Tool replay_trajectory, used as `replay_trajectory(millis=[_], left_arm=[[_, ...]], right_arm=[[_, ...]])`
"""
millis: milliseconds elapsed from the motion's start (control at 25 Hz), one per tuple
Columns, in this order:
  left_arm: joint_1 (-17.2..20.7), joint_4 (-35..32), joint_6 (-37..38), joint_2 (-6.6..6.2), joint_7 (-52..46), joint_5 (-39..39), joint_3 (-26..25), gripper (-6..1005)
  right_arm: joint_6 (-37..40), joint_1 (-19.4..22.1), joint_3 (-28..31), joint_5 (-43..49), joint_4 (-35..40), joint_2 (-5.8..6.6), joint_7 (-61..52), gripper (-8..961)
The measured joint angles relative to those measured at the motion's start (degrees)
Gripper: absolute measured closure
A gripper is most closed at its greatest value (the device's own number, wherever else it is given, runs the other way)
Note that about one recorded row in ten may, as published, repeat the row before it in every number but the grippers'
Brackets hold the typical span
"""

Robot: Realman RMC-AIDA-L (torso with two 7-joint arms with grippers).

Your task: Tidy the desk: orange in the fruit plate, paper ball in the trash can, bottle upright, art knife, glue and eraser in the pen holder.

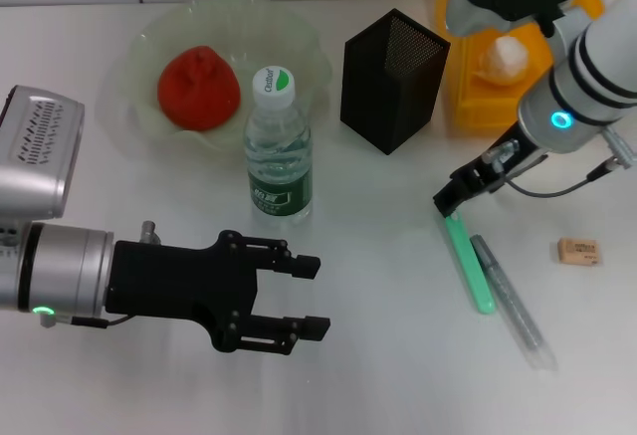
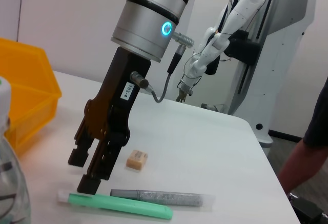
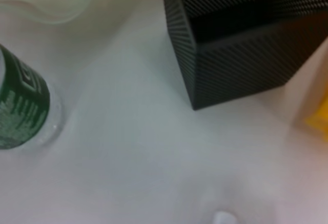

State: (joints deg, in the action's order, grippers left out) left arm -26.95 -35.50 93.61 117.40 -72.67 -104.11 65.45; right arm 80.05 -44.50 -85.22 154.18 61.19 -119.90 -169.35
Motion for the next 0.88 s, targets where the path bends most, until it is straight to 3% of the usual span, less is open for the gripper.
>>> replay_trajectory(millis=[280,360,800,880], left_arm=[[-0.01,-0.01,-0.56,0.16,0.0,-0.04,0.02,326],[0.13,-0.01,-0.56,0.18,0.0,-0.04,0.02,326],[0.53,0.02,-0.55,0.43,-0.01,-0.04,-0.03,327],[0.66,0.01,-0.54,0.44,0.01,-0.04,-0.12,327]], right_arm=[[-2.2,0.21,-3.87,-0.7,-0.2,0.05,0.01,235],[-2.34,0.35,-4.34,-0.71,-0.24,0.05,0.0,360],[-3.18,0.28,-5.39,-0.73,-0.89,0.0,-0.01,548],[-3.24,0.02,-5.38,-0.73,-1.33,0.01,-0.01,548]])
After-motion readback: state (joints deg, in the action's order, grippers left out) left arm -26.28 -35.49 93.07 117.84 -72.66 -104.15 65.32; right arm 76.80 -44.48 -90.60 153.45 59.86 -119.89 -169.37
